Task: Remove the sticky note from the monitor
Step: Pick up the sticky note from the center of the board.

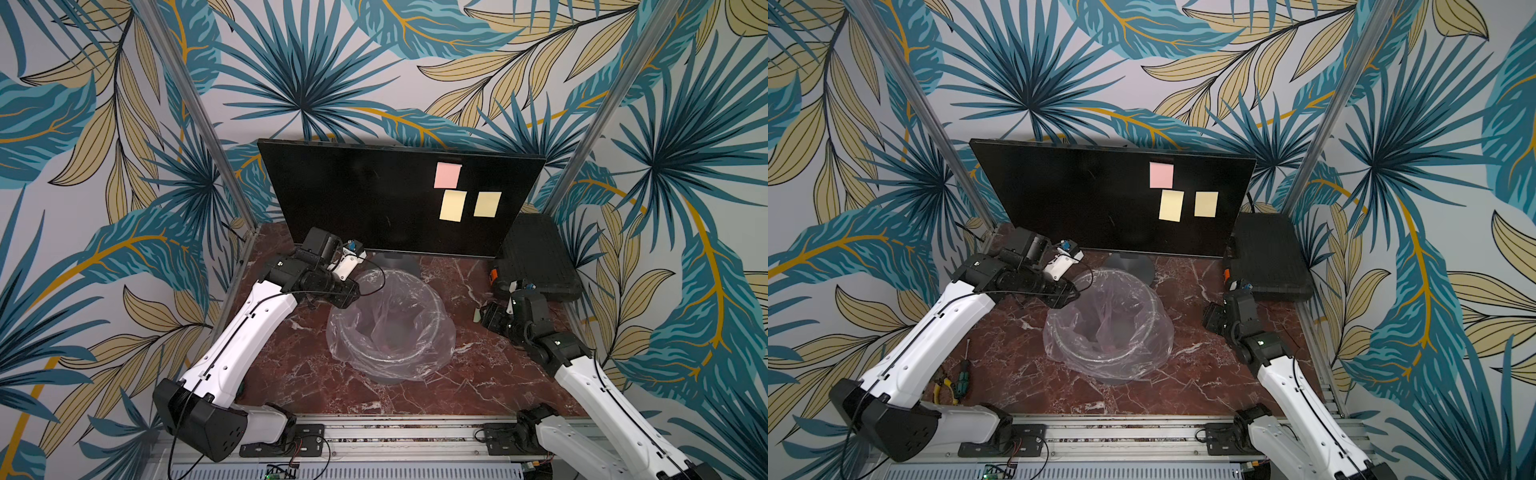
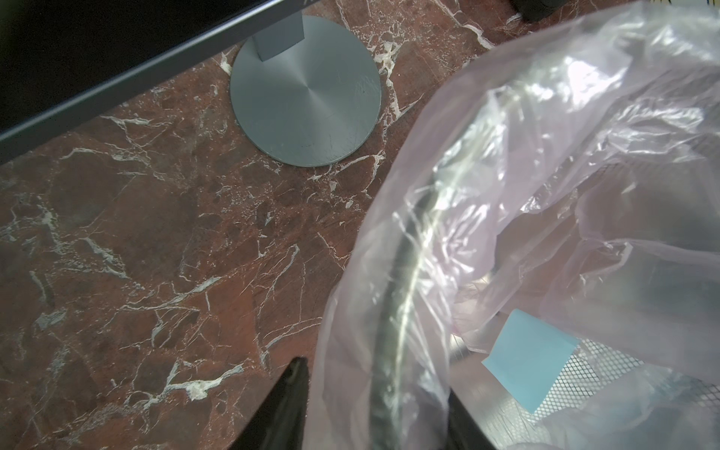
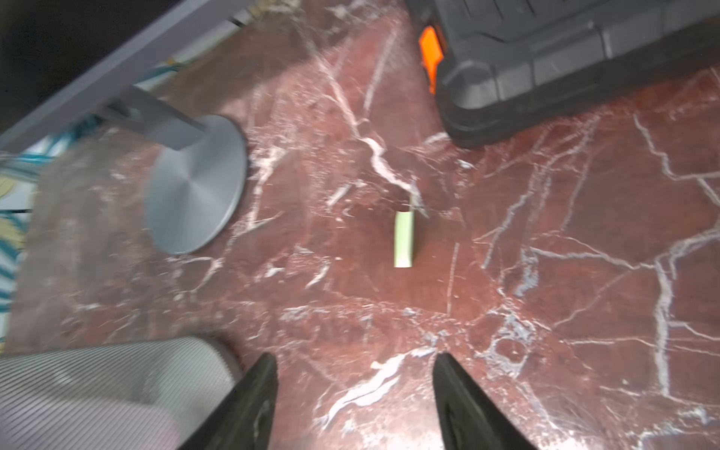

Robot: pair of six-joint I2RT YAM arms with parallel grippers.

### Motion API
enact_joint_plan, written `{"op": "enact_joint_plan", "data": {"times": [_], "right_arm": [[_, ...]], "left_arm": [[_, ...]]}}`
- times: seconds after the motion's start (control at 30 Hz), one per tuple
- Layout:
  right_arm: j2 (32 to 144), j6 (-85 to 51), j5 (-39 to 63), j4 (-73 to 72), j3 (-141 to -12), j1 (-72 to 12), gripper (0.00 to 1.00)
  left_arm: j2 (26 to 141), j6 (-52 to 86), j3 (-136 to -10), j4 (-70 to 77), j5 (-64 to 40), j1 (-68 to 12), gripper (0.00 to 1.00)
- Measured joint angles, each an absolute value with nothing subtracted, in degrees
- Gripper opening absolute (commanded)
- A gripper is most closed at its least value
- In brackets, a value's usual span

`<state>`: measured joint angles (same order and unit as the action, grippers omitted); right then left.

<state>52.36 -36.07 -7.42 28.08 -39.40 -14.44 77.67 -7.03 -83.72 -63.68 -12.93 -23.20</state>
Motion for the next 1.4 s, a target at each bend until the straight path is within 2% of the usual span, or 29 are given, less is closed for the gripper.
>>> {"op": "enact_joint_plan", "data": {"times": [0.47, 0.5, 0.57, 0.7, 0.8, 0.87, 0.9, 1.0, 1.07, 1.23, 1.4], "right_arm": [[70.7, -36.4, -15.8, 17.9, -39.2, -14.3, 0.53], [71.5, -36.4, -16.3, 17.0, -39.2, -14.2, 0.51], [73.4, -36.4, -16.8, 15.9, -39.6, -14.1, 0.42], [79.0, -35.8, -17.1, 12.8, -41.5, -13.4, 0.4], [81.7, -35.7, -17.2, 10.7, -42.0, -13.0, 0.32], [82.7, -35.4, -17.3, 9.7, -42.1, -12.8, 0.3], [83.0, -35.4, -17.4, 9.5, -42.1, -12.7, 0.27], [83.2, -34.8, -17.7, 8.4, -42.1, -12.7, 0.09], [83.2, -34.8, -18.0, 7.7, -41.9, -12.7, 0.0], [79.1, -34.7, -18.0, 7.9, -40.3, -12.7, 0.0], [68.1, -33.7, -17.3, 11.2, -39.9, -12.7, 0.0]], "left_arm": [[77.7, -7.0, -83.7, -63.7, -12.9, -23.2, 0.47], [77.7, -7.0, -83.7, -63.7, -12.9, -23.2, 0.47], [77.7, -7.0, -83.7, -63.7, -12.9, -23.2, 0.47], [77.7, -7.0, -83.7, -63.7, -12.9, -23.2, 0.47], [77.7, -7.0, -83.7, -63.7, -12.8, -23.2, 0.47], [77.7, -7.0, -83.7, -63.7, -12.8, -23.2, 0.47], [77.7, -7.0, -83.7, -63.7, -12.8, -23.2, 0.47], [77.7, -7.0, -83.7, -63.7, -12.8, -23.2, 0.47], [77.7, -7.0, -83.7, -63.7, -12.8, -23.2, 0.47], [77.7, -7.0, -83.7, -63.7, -12.7, -23.2, 0.47], [77.7, -7.0, -83.7, -63.7, -12.6, -23.2, 0.47]]}}
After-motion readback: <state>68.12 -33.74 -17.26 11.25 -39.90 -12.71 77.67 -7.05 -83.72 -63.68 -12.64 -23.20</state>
